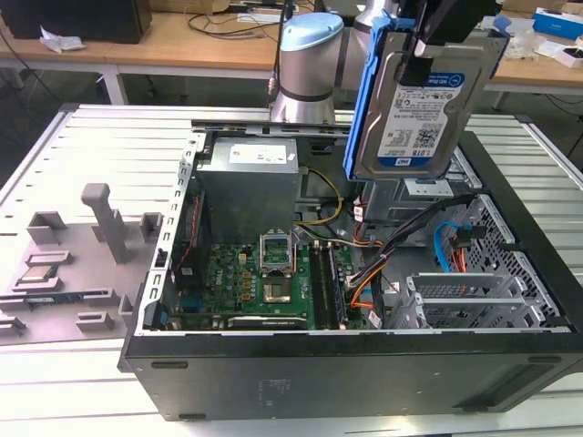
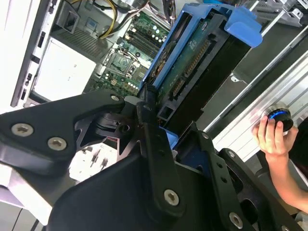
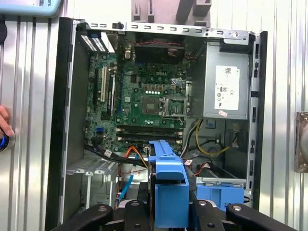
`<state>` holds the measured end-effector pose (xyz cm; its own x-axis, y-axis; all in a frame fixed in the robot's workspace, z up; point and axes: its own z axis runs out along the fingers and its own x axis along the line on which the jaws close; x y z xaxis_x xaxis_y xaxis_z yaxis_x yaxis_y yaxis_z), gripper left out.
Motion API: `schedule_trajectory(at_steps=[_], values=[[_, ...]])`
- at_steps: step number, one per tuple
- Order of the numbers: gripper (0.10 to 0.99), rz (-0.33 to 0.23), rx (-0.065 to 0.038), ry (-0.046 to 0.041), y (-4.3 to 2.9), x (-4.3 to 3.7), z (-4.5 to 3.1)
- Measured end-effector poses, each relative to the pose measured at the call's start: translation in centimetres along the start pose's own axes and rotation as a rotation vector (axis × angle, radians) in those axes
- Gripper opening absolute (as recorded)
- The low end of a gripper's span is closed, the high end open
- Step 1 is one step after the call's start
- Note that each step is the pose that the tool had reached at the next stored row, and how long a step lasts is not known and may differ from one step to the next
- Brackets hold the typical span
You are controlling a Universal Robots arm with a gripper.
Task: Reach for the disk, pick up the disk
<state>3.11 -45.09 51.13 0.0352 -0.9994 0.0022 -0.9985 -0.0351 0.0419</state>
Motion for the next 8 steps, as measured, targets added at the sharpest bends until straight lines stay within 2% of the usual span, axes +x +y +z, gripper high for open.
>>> schedule_trajectory(at_steps=[8], values=[[0.369, 0.000, 0.000, 0.0001, 0.06, 1.89, 0.02]])
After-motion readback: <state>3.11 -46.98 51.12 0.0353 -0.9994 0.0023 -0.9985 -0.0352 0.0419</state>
